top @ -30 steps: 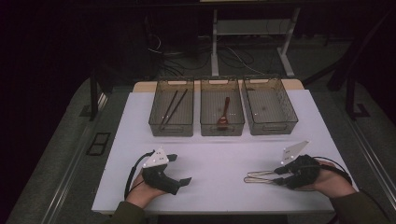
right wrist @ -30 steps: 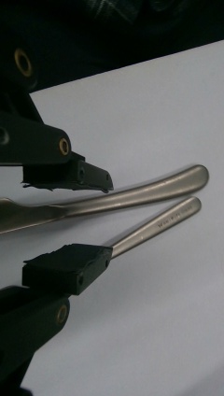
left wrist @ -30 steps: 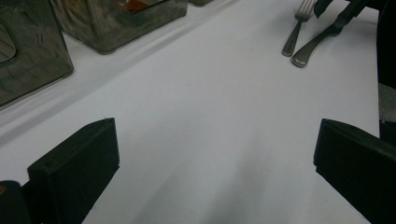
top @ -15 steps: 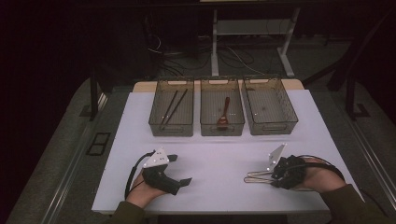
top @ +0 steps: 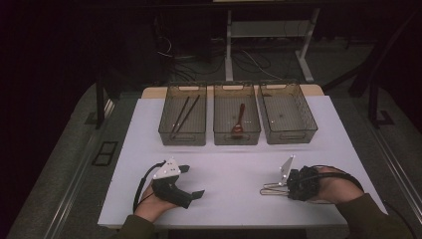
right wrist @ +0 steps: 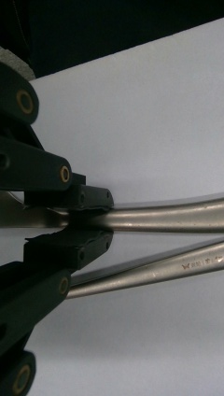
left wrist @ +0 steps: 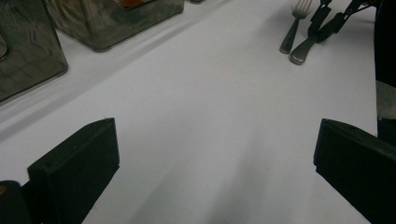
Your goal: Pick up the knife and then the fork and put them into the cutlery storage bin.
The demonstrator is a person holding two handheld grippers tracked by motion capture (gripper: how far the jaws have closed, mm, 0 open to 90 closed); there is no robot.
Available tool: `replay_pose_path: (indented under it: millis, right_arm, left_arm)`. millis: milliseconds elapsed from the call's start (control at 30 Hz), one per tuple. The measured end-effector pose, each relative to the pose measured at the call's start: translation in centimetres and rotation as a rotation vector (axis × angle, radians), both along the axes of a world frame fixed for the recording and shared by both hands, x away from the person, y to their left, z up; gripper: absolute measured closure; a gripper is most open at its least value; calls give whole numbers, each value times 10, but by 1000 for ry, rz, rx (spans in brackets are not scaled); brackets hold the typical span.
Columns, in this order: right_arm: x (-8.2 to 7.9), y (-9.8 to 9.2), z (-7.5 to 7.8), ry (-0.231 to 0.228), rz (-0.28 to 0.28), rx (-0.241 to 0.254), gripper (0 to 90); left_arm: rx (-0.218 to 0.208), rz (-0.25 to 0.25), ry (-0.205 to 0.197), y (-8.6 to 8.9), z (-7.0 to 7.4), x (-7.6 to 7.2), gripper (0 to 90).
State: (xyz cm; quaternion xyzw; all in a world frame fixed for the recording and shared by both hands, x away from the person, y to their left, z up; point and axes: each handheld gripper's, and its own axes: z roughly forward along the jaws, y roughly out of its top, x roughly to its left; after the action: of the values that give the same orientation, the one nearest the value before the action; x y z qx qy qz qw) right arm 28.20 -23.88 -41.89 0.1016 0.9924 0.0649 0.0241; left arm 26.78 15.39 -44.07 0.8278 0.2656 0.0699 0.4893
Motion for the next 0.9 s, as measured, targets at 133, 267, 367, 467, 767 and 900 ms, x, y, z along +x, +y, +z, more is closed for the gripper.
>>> replay_pose_path:
  millis: [133,267,367,467,767,900]
  right_arm:
    - [0,0,0,1,5,-2,782]
    - [0,0,0,1,9,0,784]
    - [0,-1,0,1,11,2,784]
    - [0,-2,1,8,8,6,784]
    - [1,-10,5,0,-29,57,785]
    - [4,-17,14,-32,-68,123,784]
  left_arm:
    - [4,-2,0,0,0,0,0]
    - [4,-2,-1,0,1,0,0]
    - [5,-3,-1,0,1,0,0]
    - [5,-3,-1,0,1,0,0]
    - [5,-4,-3,0,1,-1,0]
    - [10,-4,-7,0,1,-1,0]
